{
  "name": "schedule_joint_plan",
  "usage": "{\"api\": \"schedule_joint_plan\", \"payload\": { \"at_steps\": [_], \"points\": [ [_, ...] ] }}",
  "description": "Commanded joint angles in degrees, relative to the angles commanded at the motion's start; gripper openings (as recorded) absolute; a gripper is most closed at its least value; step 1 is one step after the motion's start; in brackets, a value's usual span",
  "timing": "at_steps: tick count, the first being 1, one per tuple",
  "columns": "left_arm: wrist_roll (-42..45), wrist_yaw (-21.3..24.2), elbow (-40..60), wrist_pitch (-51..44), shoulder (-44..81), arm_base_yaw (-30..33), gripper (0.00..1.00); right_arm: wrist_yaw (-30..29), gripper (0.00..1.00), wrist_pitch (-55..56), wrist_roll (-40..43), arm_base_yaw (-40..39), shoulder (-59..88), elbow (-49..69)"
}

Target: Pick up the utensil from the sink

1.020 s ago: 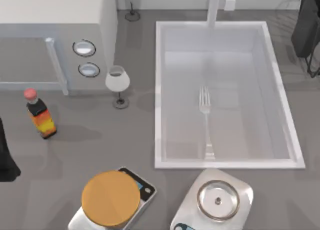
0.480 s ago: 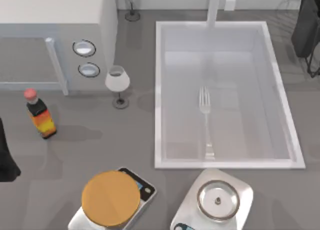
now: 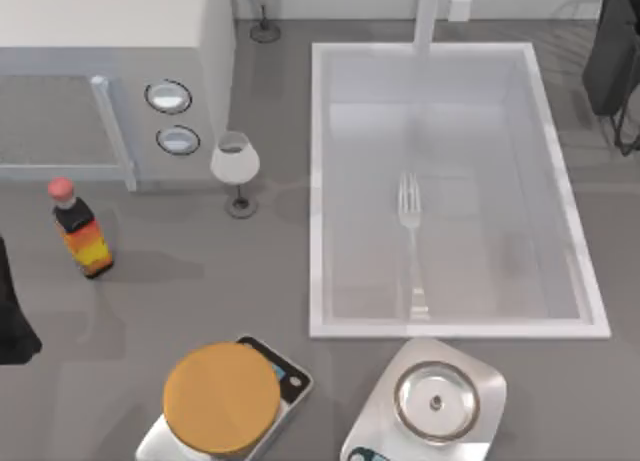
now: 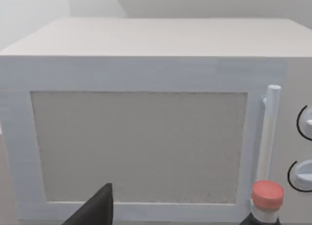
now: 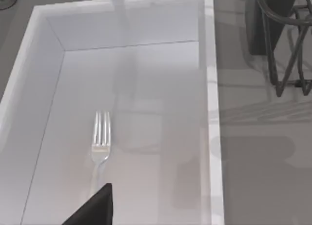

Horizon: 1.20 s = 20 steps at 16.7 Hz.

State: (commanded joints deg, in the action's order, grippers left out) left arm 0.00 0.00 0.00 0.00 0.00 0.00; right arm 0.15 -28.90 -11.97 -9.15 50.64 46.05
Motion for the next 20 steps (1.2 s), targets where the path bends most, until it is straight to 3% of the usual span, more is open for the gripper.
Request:
{"api": "schedule_joint_plan", "payload": {
  "at_steps": [12,16,20],
  "points": [
    [0.0,0.0,0.0,0.0,0.0,0.0,1.0,-0.33,1.0,-37.96,-12.59,-12.95,70.7,64.98],
    [0.0,0.0,0.0,0.0,0.0,0.0,1.0,-0.47,1.0,-45.37,-14.63,-15.74,86.6,79.61],
    [0.0,0.0,0.0,0.0,0.0,0.0,1.0,-0.54,1.0,-48.86,-15.55,-17.03,94.21,86.78]
  ]
}}
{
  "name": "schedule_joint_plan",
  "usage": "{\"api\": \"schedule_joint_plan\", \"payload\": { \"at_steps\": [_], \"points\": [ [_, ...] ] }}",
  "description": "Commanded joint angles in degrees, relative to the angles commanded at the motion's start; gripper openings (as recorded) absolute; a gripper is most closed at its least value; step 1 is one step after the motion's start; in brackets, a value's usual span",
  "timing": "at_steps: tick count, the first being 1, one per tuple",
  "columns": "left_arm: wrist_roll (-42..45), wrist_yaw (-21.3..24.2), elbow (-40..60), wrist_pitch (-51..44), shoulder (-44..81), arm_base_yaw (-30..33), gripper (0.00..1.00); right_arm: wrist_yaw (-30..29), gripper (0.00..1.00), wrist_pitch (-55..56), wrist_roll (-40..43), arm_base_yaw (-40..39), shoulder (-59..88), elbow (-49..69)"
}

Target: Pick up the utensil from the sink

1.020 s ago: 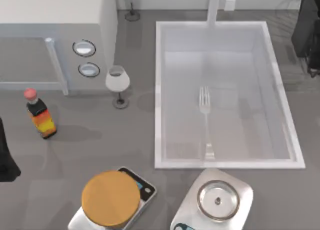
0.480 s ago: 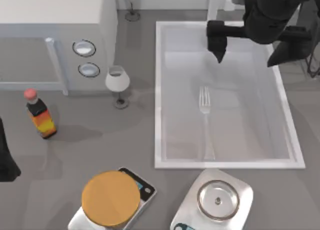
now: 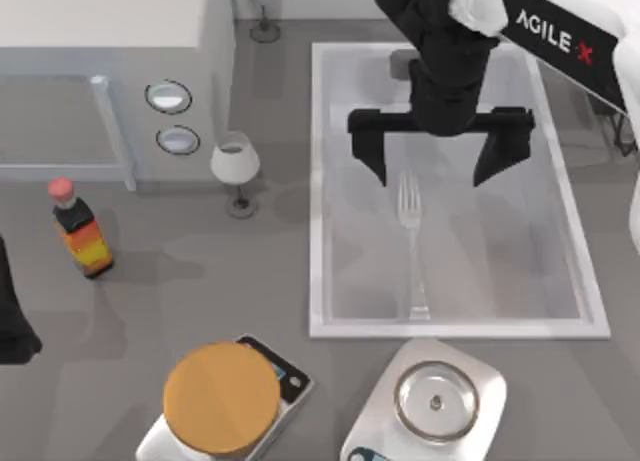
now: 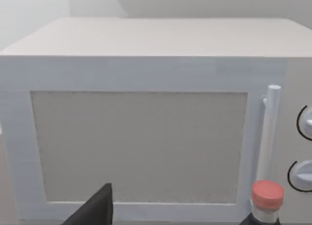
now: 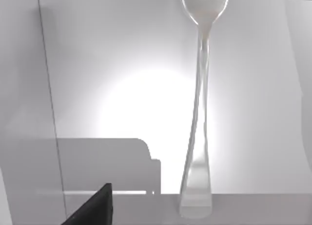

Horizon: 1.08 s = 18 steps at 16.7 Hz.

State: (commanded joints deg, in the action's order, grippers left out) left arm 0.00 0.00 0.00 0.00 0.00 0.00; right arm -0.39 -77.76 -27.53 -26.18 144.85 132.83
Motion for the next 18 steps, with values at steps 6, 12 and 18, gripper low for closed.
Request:
{"api": "schedule_joint_plan", "payload": {
  "at_steps": [6,12,18],
  "points": [
    [0.0,0.0,0.0,0.0,0.0,0.0,1.0,0.02,1.0,-0.09,-0.01,0.24,0.43,0.26],
    [0.0,0.0,0.0,0.0,0.0,0.0,1.0,-0.04,1.0,9.56,-0.04,0.14,3.79,-5.96],
    [0.0,0.0,0.0,0.0,0.0,0.0,1.0,-0.13,1.0,24.68,-0.18,-0.12,9.43,-15.2]
  ]
}}
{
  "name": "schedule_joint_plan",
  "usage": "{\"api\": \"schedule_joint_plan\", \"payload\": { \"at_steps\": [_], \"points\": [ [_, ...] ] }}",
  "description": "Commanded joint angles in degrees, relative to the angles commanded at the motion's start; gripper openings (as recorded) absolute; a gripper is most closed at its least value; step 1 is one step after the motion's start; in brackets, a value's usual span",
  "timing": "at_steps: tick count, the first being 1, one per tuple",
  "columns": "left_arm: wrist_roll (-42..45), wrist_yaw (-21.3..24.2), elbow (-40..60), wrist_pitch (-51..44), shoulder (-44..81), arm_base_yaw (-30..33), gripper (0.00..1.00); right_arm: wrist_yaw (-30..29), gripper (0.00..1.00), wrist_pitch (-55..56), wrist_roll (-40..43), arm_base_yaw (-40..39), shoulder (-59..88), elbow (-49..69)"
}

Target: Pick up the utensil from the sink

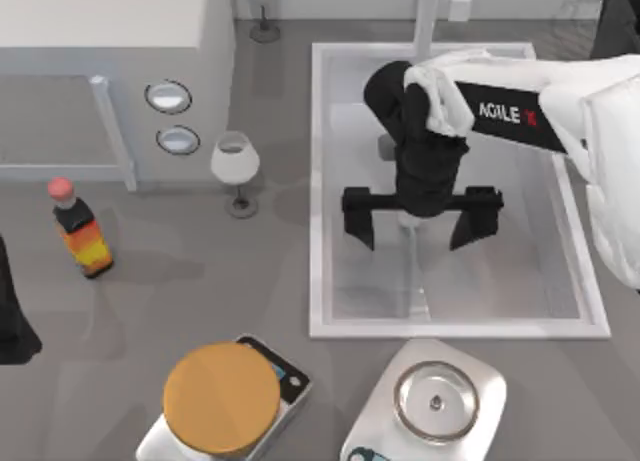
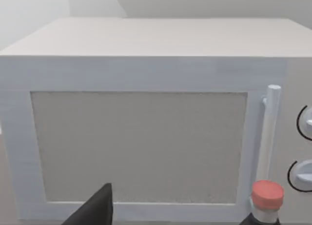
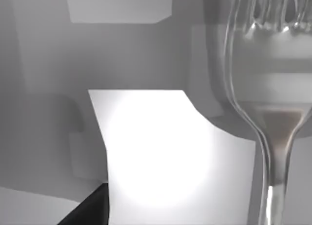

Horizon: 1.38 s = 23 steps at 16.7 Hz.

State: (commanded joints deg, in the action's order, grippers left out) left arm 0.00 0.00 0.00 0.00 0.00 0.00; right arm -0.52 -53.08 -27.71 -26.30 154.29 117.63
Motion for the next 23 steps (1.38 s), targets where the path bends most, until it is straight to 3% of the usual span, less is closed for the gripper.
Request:
{"api": "schedule_joint_plan", "payload": {
  "at_steps": [5,18,23],
  "points": [
    [0.0,0.0,0.0,0.0,0.0,0.0,1.0,-0.01,1.0,0.73,-0.02,-0.02,0.42,-0.57],
    [0.0,0.0,0.0,0.0,0.0,0.0,1.0,-0.01,0.02,0.73,-0.02,-0.02,0.42,-0.57],
    [0.0,0.0,0.0,0.0,0.0,0.0,1.0,-0.01,0.0,0.73,-0.02,-0.02,0.42,-0.57]
  ]
}}
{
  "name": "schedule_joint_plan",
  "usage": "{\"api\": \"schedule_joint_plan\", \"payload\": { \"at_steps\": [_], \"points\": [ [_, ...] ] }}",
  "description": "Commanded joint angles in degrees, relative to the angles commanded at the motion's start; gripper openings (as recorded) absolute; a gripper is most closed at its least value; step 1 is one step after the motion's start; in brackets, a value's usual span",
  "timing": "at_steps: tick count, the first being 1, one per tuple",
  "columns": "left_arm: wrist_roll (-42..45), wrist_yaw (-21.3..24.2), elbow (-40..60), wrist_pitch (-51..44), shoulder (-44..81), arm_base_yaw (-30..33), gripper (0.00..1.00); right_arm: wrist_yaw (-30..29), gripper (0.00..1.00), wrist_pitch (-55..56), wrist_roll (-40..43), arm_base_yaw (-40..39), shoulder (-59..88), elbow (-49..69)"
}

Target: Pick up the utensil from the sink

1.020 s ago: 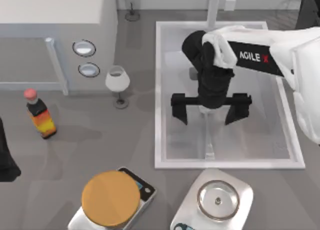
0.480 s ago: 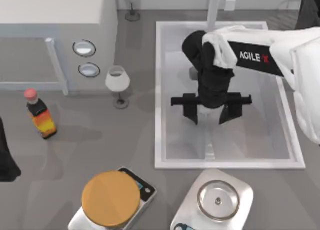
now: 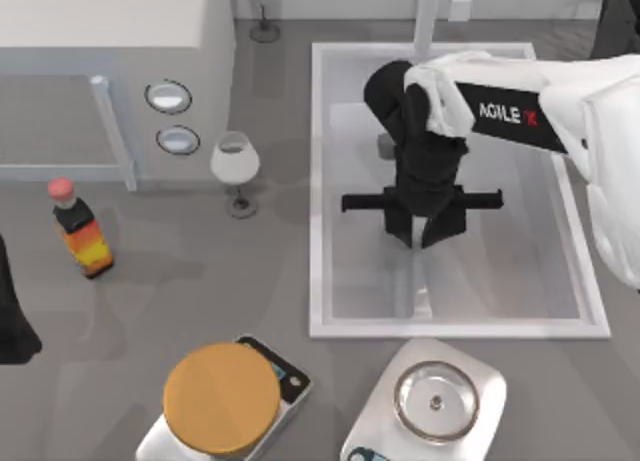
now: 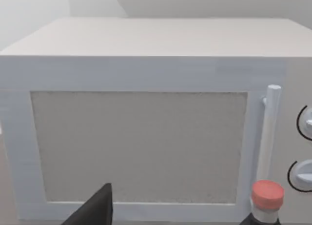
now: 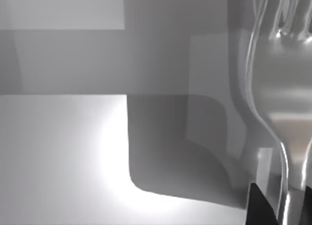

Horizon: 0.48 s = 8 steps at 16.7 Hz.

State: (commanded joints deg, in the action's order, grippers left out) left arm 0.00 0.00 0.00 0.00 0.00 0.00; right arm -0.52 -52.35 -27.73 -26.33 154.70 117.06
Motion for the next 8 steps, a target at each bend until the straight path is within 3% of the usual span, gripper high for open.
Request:
{"api": "schedule_joint_plan", "payload": {
  "at_steps": [8],
  "points": [
    [0.0,0.0,0.0,0.0,0.0,0.0,1.0,-1.05,0.0,-5.01,0.68,0.17,-3.15,4.38]
  ]
}}
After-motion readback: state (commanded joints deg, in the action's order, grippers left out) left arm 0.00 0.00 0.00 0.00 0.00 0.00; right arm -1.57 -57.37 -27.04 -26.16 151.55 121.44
